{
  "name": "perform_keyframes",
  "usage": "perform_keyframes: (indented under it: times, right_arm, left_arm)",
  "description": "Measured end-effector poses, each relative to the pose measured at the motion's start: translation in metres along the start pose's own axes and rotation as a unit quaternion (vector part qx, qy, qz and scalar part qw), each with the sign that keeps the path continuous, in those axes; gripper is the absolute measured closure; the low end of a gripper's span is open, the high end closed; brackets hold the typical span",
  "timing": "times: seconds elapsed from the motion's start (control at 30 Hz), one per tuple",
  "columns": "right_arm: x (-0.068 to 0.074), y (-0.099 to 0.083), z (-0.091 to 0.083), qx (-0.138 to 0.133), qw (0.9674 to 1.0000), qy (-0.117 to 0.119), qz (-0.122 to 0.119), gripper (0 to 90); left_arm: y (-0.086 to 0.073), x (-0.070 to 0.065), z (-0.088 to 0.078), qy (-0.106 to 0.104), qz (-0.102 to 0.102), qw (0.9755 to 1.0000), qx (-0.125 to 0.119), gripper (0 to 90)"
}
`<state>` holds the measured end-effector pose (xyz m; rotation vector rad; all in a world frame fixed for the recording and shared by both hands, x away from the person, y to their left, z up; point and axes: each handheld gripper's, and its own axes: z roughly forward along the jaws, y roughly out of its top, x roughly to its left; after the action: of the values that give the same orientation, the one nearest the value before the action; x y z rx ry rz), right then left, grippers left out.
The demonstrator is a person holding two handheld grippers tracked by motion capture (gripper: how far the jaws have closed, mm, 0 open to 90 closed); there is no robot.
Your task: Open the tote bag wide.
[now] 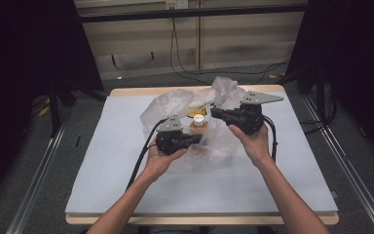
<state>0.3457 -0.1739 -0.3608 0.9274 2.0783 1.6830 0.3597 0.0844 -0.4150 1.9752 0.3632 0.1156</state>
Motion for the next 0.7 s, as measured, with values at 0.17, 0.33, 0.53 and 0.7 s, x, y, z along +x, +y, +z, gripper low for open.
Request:
perform_keyframes:
  times: [0.17, 0.33, 0.53, 0.7]
  right_arm:
    - [-0.006, -0.019, 0.013, 0.020, 0.9997, 0.003, 0.013, 90.0]
    - [-0.012, -0.037, 0.018, 0.032, 0.9991, 0.000, 0.027, 90.0]
    - [-0.013, -0.061, 0.024, 0.056, 0.9979, 0.003, 0.034, 90.0]
    - [-0.020, -0.074, 0.025, 0.071, 0.9965, -0.003, 0.044, 90.0]
  left_arm:
    - [-0.007, 0.003, 0.001, 0.004, -0.004, 0.9999, 0.011, 90.0]
    - [-0.020, 0.005, 0.004, 0.001, -0.019, 0.9997, 0.014, 90.0]
    - [-0.035, 0.011, 0.008, -0.001, -0.029, 0.9991, 0.032, 90.0]
    - [-0.043, 0.017, 0.009, 0.002, -0.041, 0.9985, 0.038, 90.0]
